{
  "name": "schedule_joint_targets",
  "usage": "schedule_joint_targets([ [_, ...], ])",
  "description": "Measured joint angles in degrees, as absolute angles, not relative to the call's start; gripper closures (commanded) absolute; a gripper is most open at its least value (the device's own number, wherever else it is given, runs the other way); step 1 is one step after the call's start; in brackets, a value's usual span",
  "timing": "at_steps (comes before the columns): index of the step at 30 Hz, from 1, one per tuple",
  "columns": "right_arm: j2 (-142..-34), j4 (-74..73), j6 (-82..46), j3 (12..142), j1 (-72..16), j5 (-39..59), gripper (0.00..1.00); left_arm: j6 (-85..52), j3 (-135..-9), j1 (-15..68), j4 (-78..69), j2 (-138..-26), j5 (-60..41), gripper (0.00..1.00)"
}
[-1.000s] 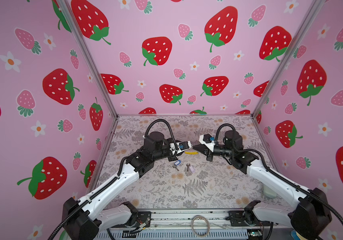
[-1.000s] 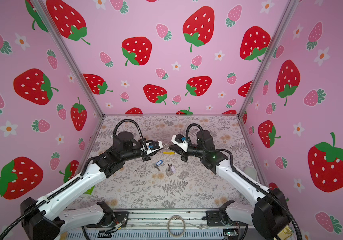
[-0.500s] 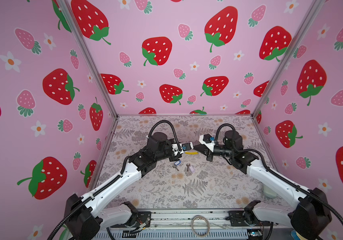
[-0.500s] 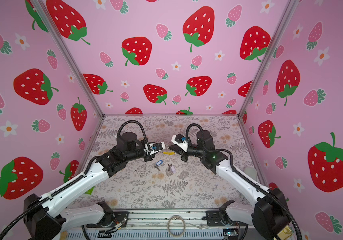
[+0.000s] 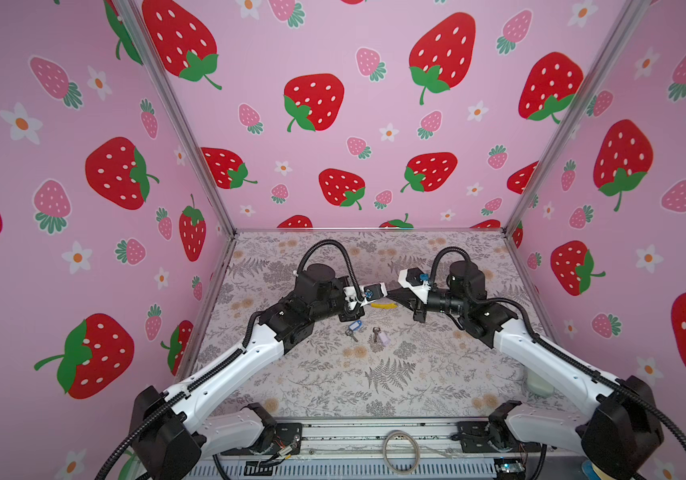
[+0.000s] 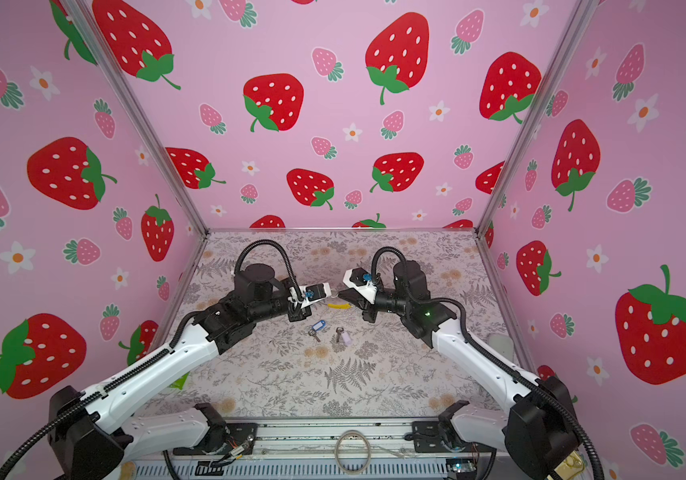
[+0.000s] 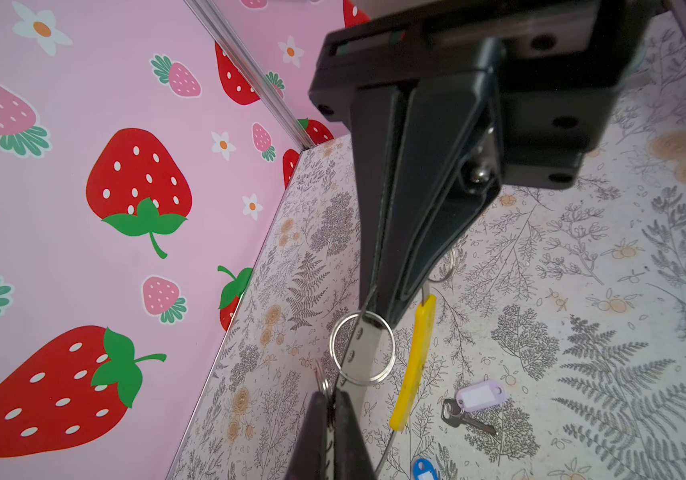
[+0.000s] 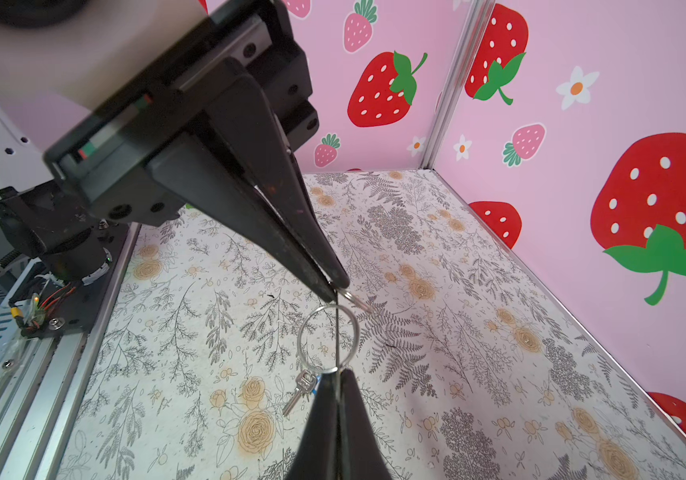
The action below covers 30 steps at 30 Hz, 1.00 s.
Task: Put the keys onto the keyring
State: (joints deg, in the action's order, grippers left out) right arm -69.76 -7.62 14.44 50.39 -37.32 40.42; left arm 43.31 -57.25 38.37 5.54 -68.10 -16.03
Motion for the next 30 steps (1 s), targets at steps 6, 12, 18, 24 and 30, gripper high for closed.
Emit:
schedule_joint_targets([
  [6, -69.45, -8.6, 14.04, 50.37, -37.21, 39.79, 0.98, 41.04, -57.25, 38.26, 3.9, -68.1, -16.03, 1.0],
  [12, -68.62, -10.5, 13.82, 49.95, -37.19, 38.26, 0.72, 39.18, -57.25, 38.65, 2.37, -68.1, -17.19, 1.0],
  [18, -65.19, -11.14, 14.83, 49.82, -35.4, 38.85, 0.63, 39.42, -56.73, 38.41, 0.38, -67.96, -18.04, 1.0],
  [24, -61.47, -12.1, 15.38, 50.65, -32.08, 42.46, 0.6, 42.5, -56.69, 37.26, 1.06, -67.81, -19.0, 1.0],
  [30, -64.53, -8.43, 20.16, 56.97, -30.89, 42.61, 0.63, 47.35, -56.71, 36.93, 3.46, -67.31, -23.51, 1.0],
])
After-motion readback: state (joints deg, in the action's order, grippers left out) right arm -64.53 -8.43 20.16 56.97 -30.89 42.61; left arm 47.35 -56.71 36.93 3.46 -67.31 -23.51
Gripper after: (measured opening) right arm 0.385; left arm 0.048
